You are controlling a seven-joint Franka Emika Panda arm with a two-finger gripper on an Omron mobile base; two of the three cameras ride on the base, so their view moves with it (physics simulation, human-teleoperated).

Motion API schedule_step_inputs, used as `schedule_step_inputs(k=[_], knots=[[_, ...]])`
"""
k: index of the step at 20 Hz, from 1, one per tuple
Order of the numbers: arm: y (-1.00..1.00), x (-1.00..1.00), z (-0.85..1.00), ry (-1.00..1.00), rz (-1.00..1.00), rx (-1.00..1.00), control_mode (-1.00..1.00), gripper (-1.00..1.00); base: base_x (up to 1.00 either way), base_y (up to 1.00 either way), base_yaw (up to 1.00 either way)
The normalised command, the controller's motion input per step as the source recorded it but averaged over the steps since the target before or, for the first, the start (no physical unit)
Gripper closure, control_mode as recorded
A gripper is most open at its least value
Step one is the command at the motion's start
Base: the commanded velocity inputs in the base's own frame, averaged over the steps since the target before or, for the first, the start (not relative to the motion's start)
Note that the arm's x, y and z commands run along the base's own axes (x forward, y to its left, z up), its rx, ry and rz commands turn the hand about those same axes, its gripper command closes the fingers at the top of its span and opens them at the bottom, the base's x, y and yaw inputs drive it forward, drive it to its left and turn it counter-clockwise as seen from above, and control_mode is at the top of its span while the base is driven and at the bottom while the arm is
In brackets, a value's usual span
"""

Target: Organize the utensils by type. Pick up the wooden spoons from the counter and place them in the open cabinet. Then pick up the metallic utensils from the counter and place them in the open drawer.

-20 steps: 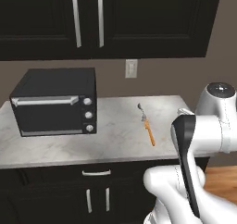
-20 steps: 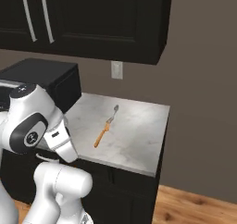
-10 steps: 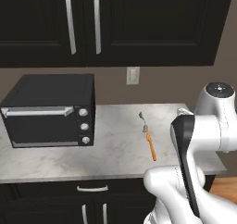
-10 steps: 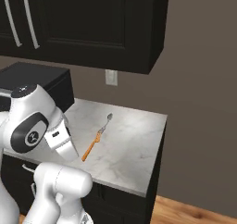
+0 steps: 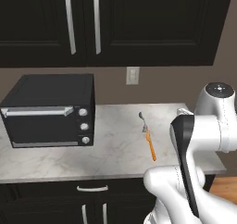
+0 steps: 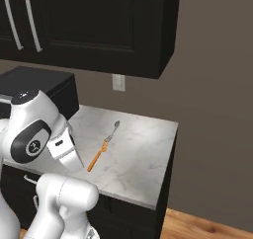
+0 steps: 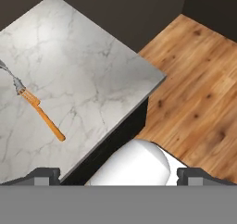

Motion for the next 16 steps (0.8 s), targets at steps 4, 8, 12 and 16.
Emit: schedule_step_inputs(k=[4, 8, 12, 16], knots=[[0.00, 0.00, 0.00, 0.00, 0.00, 0.00, 1.00, -1.00, 0.00, 0.00, 0.00], [0.00, 0.00, 0.00, 0.00, 0.00, 0.00, 1.00, -1.00, 0.02, 0.00, 0.02], [0.00, 0.06, -0.03, 0.00, 0.07, 0.00, -1.00, -1.00, 0.10, 0.00, 0.15], [0.00, 0.39, -0.19, 0.00, 0.43, 0.00, -1.00, -1.00, 0.00, 0.00, 0.00]])
